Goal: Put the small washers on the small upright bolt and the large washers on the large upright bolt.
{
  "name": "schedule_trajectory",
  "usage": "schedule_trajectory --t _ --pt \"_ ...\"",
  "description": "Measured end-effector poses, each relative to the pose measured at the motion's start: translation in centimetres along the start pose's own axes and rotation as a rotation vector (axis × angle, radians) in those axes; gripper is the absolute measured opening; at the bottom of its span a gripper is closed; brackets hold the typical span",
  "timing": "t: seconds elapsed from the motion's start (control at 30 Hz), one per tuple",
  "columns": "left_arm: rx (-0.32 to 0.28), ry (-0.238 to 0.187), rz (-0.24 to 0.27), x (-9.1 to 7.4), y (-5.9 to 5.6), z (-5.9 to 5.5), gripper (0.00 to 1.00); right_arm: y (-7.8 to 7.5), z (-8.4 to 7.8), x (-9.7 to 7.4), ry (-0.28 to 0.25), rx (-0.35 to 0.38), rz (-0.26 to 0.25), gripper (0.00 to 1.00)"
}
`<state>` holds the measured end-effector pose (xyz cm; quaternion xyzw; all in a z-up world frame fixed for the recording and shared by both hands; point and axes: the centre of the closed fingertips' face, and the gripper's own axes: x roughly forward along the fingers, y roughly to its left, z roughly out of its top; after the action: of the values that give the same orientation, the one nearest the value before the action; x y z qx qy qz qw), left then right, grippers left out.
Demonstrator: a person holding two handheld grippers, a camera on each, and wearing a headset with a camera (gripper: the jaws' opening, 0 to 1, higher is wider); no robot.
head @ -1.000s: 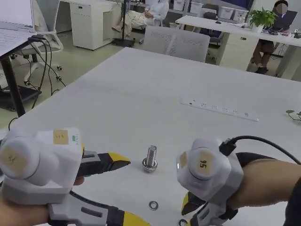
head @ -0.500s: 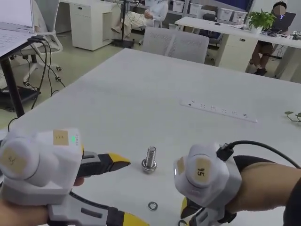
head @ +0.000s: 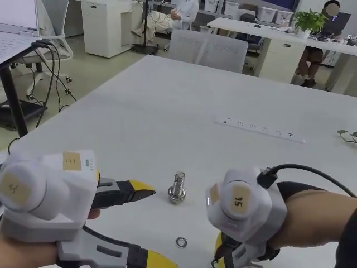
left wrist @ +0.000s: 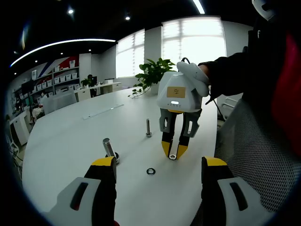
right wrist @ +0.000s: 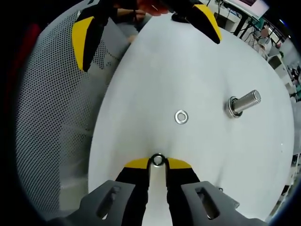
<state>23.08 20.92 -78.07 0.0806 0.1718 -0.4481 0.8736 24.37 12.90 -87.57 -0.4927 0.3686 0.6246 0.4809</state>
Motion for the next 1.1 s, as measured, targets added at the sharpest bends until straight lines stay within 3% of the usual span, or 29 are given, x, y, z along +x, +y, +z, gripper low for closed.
schedule_trajectory --t 0.7,1.1 --pt "0.001 0.009 -0.003 0.1 -0.1 0.0 0.73 0.1 -0.1 -0.1 -0.005 0.02 0.004 0.14" --pt "-0.002 0.012 -0.006 0.2 -0.1 -0.2 0.73 0.1 -1.5 -0.4 -0.002 0.056 0.005 0.14"
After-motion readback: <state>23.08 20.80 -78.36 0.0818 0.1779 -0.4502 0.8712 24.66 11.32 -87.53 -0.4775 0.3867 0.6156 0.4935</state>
